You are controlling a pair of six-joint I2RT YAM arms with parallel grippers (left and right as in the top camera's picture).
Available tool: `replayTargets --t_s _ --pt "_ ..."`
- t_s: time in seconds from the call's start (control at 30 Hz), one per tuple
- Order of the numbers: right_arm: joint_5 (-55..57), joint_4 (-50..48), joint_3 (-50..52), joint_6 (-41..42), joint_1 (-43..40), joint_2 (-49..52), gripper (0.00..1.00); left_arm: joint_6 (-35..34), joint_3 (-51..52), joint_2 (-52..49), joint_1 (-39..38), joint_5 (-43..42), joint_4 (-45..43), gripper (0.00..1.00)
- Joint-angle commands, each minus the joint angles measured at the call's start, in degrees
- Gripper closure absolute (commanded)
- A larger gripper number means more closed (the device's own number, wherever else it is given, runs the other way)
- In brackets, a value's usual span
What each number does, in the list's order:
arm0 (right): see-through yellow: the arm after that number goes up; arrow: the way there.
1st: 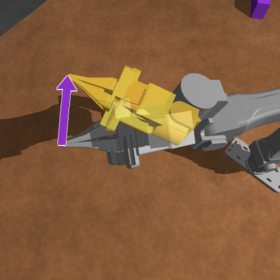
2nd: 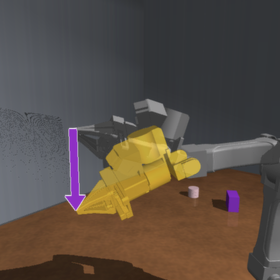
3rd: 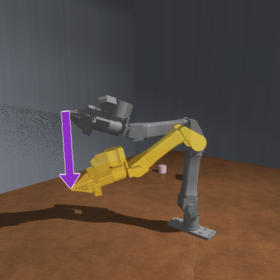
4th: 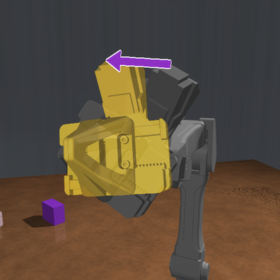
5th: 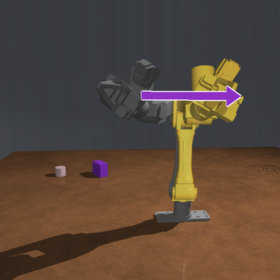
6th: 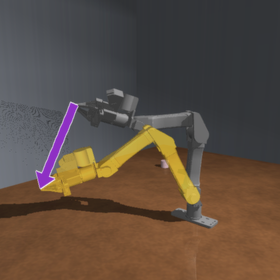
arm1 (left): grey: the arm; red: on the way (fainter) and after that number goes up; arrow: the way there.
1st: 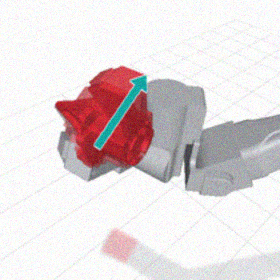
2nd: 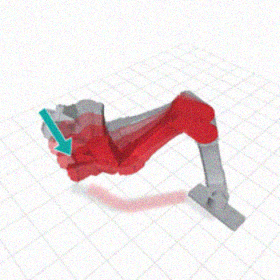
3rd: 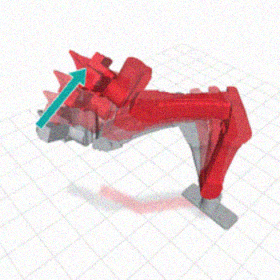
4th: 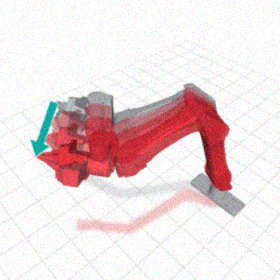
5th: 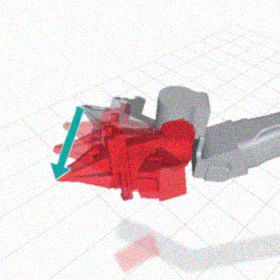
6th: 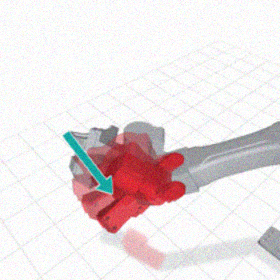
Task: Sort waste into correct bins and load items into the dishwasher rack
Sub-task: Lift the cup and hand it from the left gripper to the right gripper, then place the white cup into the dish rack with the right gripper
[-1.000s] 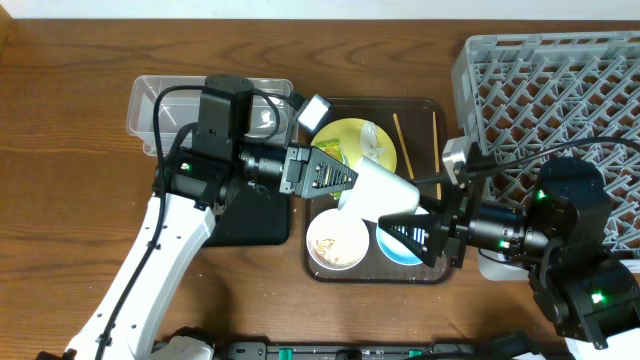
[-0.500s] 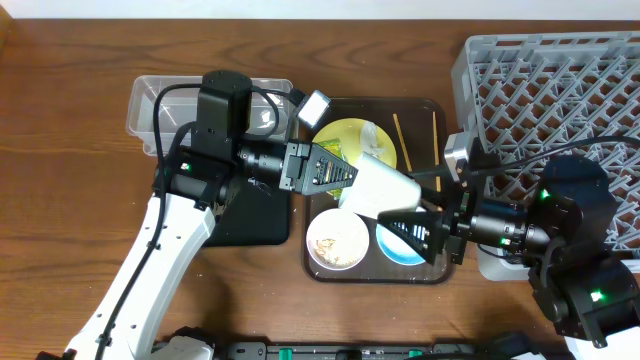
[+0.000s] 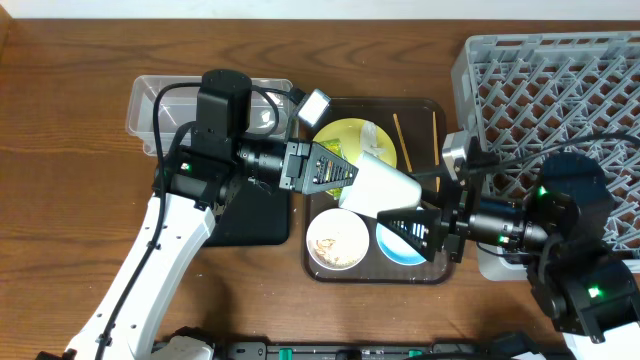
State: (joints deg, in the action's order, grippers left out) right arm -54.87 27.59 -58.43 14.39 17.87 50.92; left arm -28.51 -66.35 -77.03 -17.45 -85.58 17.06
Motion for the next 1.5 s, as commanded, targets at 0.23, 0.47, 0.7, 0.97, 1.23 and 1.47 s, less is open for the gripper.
replayTargets --t_s 0.23,0.47,0.7,0.97,1.23,1.47 --pt "0.13 0.46 -0.72 -0.31 -1.01 -1.11 0.46 0.11 -0.90 0.35 0.02 -1.01 0.37 0.49" --pt "10.40 16.79 -1.09 1.03 -12.02 -6.32 0.58 0.13 -0.90 0.33 0.02 -1.03 5.29 0.46" --pt "41.48 43.36 -7.19 2.84 -24.55 -6.12 0.57 0.37 -0.90 0.33 0.02 -0.98 6.03 0.42" --pt "60.76 52.63 -9.31 6.60 -32.48 -0.11 0.57 1.66 -0.90 0.33 0.02 -0.96 6.03 0.41" --pt "59.87 54.05 -9.27 6.08 -34.29 10.40 0.58 1.66 -0.90 0.33 0.02 -0.94 6.03 0.41" --pt "53.46 52.50 -9.27 0.94 -34.29 18.80 0.62 1.66 -0.90 0.33 0.02 -0.92 6.03 0.41"
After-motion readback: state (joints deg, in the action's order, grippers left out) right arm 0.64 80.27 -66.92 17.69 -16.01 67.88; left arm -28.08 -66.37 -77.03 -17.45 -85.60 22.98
